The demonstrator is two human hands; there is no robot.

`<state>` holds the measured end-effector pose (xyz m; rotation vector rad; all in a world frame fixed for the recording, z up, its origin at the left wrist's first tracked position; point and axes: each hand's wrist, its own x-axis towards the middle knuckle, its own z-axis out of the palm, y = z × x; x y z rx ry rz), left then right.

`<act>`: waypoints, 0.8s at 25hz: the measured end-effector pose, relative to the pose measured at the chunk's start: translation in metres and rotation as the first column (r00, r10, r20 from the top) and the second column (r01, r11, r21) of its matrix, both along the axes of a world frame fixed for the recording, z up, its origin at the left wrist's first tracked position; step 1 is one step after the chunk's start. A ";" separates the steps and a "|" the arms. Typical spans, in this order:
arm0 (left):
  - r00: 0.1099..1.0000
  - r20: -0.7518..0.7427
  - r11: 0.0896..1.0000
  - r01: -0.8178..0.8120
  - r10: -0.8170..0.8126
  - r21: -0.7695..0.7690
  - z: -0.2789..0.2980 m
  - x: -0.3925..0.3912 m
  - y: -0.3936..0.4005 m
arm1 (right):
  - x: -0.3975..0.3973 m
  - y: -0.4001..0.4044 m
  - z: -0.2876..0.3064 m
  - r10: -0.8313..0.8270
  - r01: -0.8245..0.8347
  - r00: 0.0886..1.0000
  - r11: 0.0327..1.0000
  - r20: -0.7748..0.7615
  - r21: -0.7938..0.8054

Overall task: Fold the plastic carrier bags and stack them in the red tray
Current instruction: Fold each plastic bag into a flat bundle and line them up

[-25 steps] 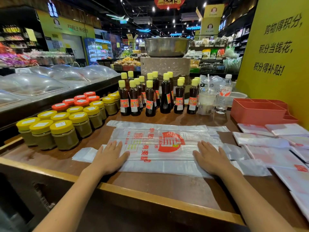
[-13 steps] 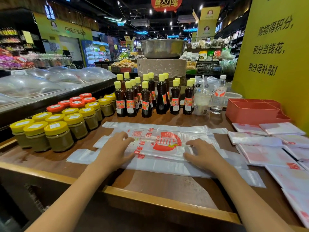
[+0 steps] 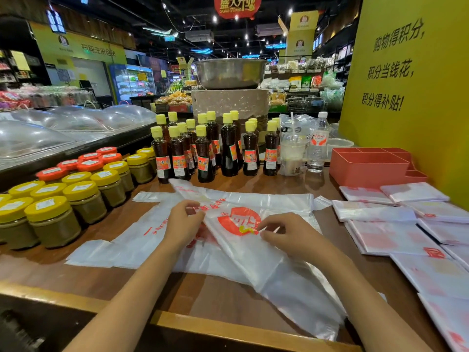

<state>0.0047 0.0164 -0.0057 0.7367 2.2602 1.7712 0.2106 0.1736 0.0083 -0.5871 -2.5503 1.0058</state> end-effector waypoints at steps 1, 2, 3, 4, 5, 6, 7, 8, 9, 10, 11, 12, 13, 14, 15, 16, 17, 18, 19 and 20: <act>0.999 0.037 1.000 0.006 -0.007 0.005 0.003 0.002 0.006 | 0.001 -0.003 0.002 0.051 -0.052 0.998 0.996 -0.024 -0.078; 0.998 0.066 1.000 0.023 -0.023 -0.001 0.005 0.003 0.012 | 0.001 -0.005 0.004 0.096 -0.100 0.995 0.986 -0.040 -0.132; 0.995 0.088 0.999 0.052 -0.051 -0.008 0.006 0.005 0.018 | 0.001 -0.005 0.005 0.127 -0.133 0.991 0.979 -0.049 -0.156; 0.991 0.106 0.996 0.087 -0.085 -0.010 0.006 0.007 0.025 | 0.000 -0.004 0.005 0.142 -0.148 0.989 0.977 -0.051 -0.151; 0.986 0.113 0.992 0.127 -0.125 -0.011 0.004 0.009 0.031 | 0.000 -0.003 0.004 0.143 -0.148 0.989 0.981 -0.047 -0.122; 0.980 0.114 0.986 0.167 -0.166 -0.006 0.002 0.012 0.037 | -0.001 -0.002 0.002 0.139 -0.141 0.990 0.987 -0.033 -0.079; 0.975 0.089 0.978 0.207 -0.205 -0.017 -0.001 0.014 0.041 | -0.001 -0.001 -0.001 0.138 -0.138 0.990 0.990 -0.011 -0.039; 0.972 0.033 0.971 0.234 -0.232 -0.047 -0.004 0.015 0.044 | -0.001 -0.001 -0.004 0.138 -0.138 0.990 0.990 0.011 -0.016; 0.968 -0.063 0.966 0.238 -0.244 -0.100 -0.003 0.016 0.045 | -0.001 -0.001 -0.008 0.134 -0.134 0.991 0.991 0.028 -0.005; 0.951 -0.183 0.961 0.218 -0.248 -0.171 -0.003 0.014 0.043 | -0.001 0.001 -0.011 0.123 -0.123 0.992 0.992 0.040 0.003; 0.913 -0.312 0.951 0.193 -0.264 -0.242 -0.003 0.009 0.040 | -0.001 0.002 -0.014 0.116 -0.117 0.992 0.993 0.053 0.024; 0.856 -0.413 0.932 0.189 -0.311 -0.309 -0.003 0.004 0.034 | 0.000 0.004 -0.016 0.121 -0.125 0.990 0.991 0.068 0.056; 0.793 -0.472 0.899 0.205 -0.385 -0.388 -0.003 0.000 0.025 | -0.001 0.006 -0.018 0.136 -0.143 0.987 0.985 0.082 0.095; 0.727 -0.502 0.853 0.225 -0.469 -0.472 -0.005 -0.003 0.012 | -0.002 0.005 -0.018 0.156 -0.167 0.984 0.978 0.091 0.128; 0.673 -0.499 0.804 0.251 -0.545 -0.539 -0.009 -0.004 0.001 | -0.003 0.005 -0.018 0.177 -0.190 0.980 0.969 0.090 0.158; 0.644 -0.474 0.765 0.287 -0.600 -0.577 -0.014 -0.003 -0.010 | -0.004 0.003 -0.017 0.200 -0.211 0.977 0.961 0.078 0.178; 0.638 -0.437 0.740 0.334 -0.633 -0.584 -0.019 -0.001 -0.018 | -0.005 0.002 -0.017 0.213 -0.223 0.975 0.953 0.070 0.203; 0.643 -0.406 0.728 0.371 -0.649 -0.576 -0.022 0.001 -0.023 | -0.006 0.000 -0.016 0.220 -0.229 0.973 0.946 0.065 0.228; 0.648 -0.393 0.728 0.390 -0.652 -0.564 -0.023 0.003 -0.025 | -0.008 -0.001 -0.017 0.216 -0.229 0.973 0.940 0.076 0.255; 0.655 -0.385 0.729 0.395 -0.650 -0.559 -0.022 0.003 -0.026 | -0.009 -0.002 -0.018 0.214 -0.230 0.973 0.935 0.087 0.269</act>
